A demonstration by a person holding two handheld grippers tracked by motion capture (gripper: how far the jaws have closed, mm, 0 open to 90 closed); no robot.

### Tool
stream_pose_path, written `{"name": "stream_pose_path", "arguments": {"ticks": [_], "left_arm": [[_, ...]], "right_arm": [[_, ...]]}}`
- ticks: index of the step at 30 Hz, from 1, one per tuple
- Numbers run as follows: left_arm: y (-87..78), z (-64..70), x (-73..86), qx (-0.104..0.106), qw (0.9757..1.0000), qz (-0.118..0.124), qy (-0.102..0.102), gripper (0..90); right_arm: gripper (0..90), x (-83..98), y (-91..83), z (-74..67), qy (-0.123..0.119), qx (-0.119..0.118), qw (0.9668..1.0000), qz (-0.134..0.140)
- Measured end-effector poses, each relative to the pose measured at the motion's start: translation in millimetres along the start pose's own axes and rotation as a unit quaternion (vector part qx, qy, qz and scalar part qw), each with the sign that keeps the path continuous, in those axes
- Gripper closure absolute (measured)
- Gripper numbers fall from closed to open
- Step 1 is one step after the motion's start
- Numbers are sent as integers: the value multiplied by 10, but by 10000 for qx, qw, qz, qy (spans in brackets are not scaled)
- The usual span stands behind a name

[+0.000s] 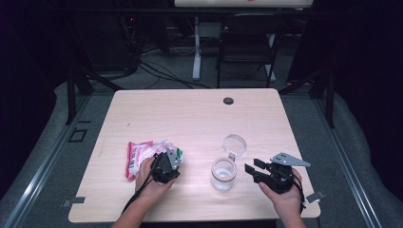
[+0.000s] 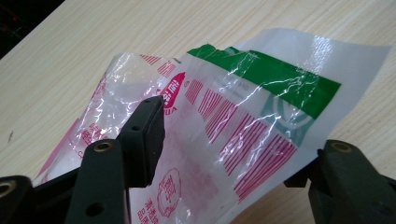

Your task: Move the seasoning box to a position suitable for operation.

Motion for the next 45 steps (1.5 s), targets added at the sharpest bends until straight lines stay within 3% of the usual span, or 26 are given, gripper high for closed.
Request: {"name": "stream_pose_path", "arguments": {"ticks": [4, 14, 17, 30, 38, 45], "left_arm": [[27, -18, 21, -69, 10000, -39, -16, 456], [126, -88, 89, -66, 9992, -146, -358, 506], [133, -105, 95, -78, 9991, -161, -379, 533], [76, -226, 98, -5, 9979, -152, -630, 733], [16, -315, 91, 129, 9960, -122, -881, 807], [-64, -446, 91, 229, 9928, -25, -1178, 864]], "right_arm": [[527, 2, 1, 0, 3, -13, 10000, -8], [525, 8, 6, 4, -1, -6, 10000, -24], [525, 10, 5, 8, 16, 3, 10000, -28], [524, 15, 9, 12, 33, 1, 10000, -22], [523, 13, 6, 13, 23, 5, 10000, -30], [523, 8, 7, 12, 29, -1, 10000, -13]]}}
Point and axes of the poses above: each handheld gripper's, and its own axes: y roughly forward along the jaws, x roughly out of its underside, z roughly to its right, the point moved 7 cm from there along y, roughly forward along the jaws, and after that the axes turned 5 degrees about -x, right-handed, at the moved point
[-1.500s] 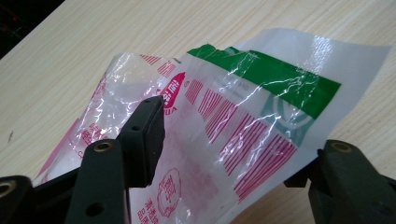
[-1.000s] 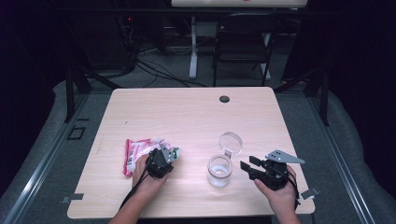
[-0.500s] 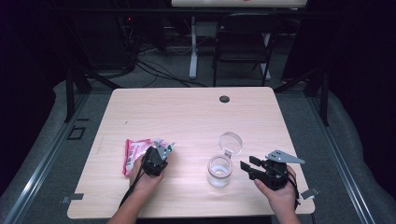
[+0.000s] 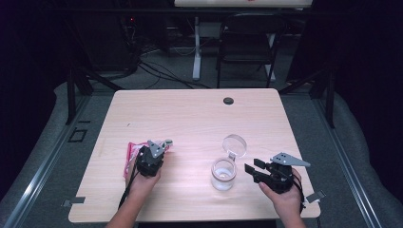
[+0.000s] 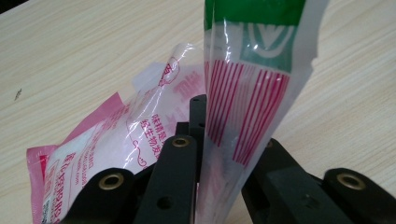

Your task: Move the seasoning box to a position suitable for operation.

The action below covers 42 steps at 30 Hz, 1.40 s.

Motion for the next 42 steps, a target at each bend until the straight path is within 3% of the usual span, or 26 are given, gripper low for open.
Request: {"name": "stream_pose_path", "arguments": {"ticks": [9, 17, 25, 34, 42], "left_arm": [[-80, -124, 5, 210, 9991, 81, -362, 900], [-156, -204, 9, 224, 9985, 163, -481, 900], [-263, -339, 4, 307, 9957, 300, -816, 900], [-387, -487, -13, 226, 9929, 508, -1053, 900], [-478, -597, -67, 64, 9917, 693, -1083, 900]], "right_arm": [[522, -19, 17, -10, -29, -39, 10000, 1], [521, -48, 48, -27, -63, -83, 9999, 23], [520, -73, 82, -45, -84, -150, 9998, 50], [517, -87, 100, -46, -114, -172, 9998, 13], [513, -125, 87, -72, -144, -197, 9997, 79]]}}
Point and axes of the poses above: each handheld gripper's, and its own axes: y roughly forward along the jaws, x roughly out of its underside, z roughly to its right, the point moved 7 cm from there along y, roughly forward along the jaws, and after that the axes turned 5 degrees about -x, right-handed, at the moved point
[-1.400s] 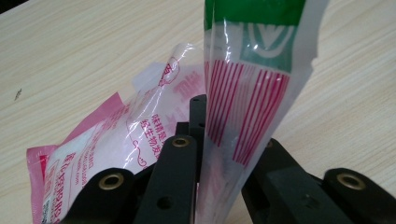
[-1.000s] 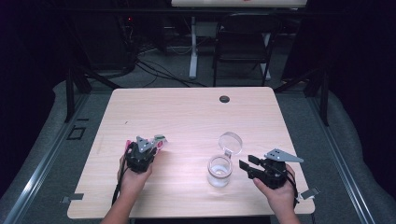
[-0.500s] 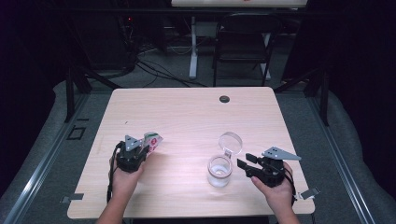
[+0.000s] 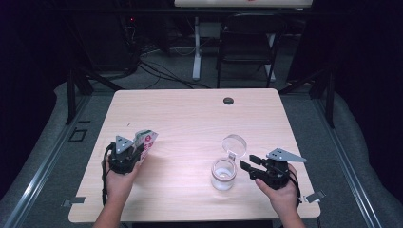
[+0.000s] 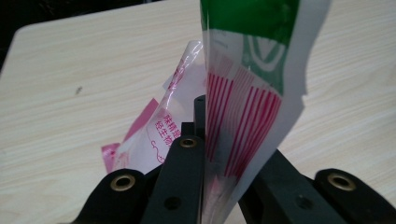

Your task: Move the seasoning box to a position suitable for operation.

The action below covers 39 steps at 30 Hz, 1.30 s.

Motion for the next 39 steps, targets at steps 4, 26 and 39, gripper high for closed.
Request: {"name": "stream_pose_path", "arguments": {"ticks": [4, 26, 39], "left_arm": [[-43, -67, -65, -74, 9999, 52, -56, 900], [-501, -450, -656, -113, 9993, 322, -137, 900], [-502, -241, -763, 268, 9992, 260, 105, 900]], "right_arm": [[507, -56, -15, -9, -9, -38, 10000, 17], [520, -203, -14, 13, -521, -176, 9983, 194], [558, -153, 5, -20, -605, -306, 9977, -28]]}}
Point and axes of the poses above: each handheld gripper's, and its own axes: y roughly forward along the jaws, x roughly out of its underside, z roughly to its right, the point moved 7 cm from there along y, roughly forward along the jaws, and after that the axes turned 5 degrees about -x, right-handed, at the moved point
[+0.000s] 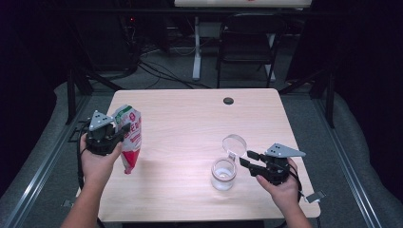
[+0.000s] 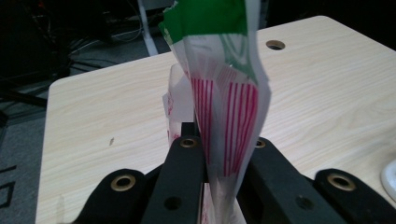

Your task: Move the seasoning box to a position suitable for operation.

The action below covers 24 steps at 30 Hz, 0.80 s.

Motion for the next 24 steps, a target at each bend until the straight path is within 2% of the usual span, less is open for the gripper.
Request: {"name": "stream_pose_path", "arguments": {"ticks": [7, 14, 18, 20, 24], "left_arm": [[47, 168, -16, 255, 9994, -97, 211, 900], [96, 413, -34, 775, 9963, -143, 347, 900], [122, 601, -34, 1113, 9919, -245, 557, 900], [142, 706, -21, 1301, 9885, -300, 715, 900], [188, 891, 16, 1586, 9827, -329, 903, 900]], "right_arm": [[561, 22, -8, -18, -143, -13, 9998, -131], [567, -4, -41, -25, -176, -23, 9998, -75], [585, -17, -54, -59, -201, -175, 9996, -20], [584, -20, -60, -81, -239, -203, 9995, -33], [548, -46, -65, -129, -307, -299, 9991, 17]]}}
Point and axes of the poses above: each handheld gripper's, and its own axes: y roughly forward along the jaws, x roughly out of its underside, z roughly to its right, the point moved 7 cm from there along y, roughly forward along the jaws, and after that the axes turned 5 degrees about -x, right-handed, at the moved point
